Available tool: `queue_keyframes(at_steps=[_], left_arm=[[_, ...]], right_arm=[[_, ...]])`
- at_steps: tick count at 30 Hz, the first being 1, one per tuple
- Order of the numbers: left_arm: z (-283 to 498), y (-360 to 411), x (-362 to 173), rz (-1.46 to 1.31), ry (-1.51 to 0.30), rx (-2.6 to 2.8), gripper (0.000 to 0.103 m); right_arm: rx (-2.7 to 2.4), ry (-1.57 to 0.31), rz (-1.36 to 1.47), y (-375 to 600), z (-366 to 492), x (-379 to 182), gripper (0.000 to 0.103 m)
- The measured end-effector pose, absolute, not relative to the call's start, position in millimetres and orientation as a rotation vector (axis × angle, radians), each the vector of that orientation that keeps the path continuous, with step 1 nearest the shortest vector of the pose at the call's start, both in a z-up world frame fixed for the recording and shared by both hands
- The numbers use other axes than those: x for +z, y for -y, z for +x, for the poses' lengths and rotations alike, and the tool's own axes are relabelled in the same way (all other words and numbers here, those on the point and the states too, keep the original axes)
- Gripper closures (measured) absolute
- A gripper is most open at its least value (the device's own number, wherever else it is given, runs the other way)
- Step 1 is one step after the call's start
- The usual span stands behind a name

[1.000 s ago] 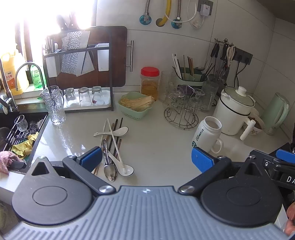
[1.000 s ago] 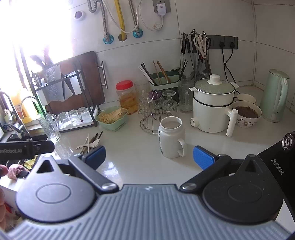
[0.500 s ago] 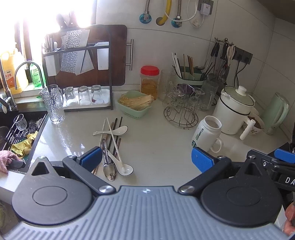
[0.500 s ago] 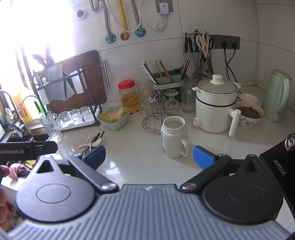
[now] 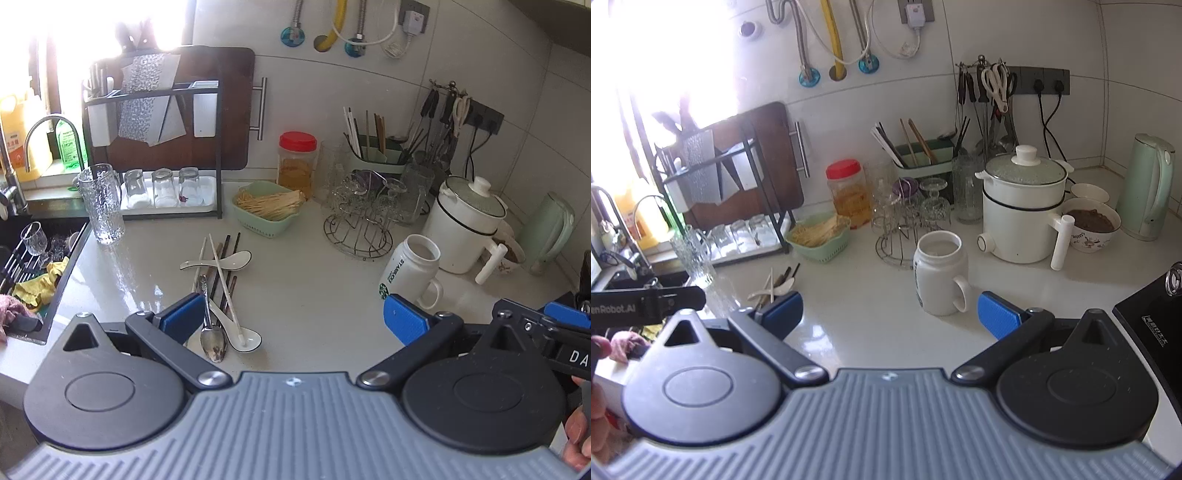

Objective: Organize utensils

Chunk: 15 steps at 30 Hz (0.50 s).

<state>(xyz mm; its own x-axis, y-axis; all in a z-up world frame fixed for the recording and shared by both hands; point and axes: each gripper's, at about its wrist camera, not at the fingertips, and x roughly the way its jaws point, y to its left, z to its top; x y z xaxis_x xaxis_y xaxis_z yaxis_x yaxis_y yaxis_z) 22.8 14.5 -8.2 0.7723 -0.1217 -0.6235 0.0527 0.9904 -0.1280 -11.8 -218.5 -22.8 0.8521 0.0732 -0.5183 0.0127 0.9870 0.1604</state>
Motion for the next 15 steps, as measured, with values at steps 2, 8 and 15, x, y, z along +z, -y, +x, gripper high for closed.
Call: queue_keyframes(at_steps=[2,8,15], left_arm=[[24.8,-17.0,-8.3,-0.113,-0.684,-0.096,0.0],[32.3,-26.9,-9.8,-0.124,-0.679,-0.117,0.0],[43.8,-43.4,-17.1,-0.113,-0.692,-0.139,0.0]], right_arm=[[0.027,-0.55,0.147,216.3,-10.7,-22.5,0.0],[0.013,-0.549,0.136,207.8,-10.8,-24.2,0.0],[-0.009,-0.551,0.134,190.9,-9.1,-26.8,0.0]])
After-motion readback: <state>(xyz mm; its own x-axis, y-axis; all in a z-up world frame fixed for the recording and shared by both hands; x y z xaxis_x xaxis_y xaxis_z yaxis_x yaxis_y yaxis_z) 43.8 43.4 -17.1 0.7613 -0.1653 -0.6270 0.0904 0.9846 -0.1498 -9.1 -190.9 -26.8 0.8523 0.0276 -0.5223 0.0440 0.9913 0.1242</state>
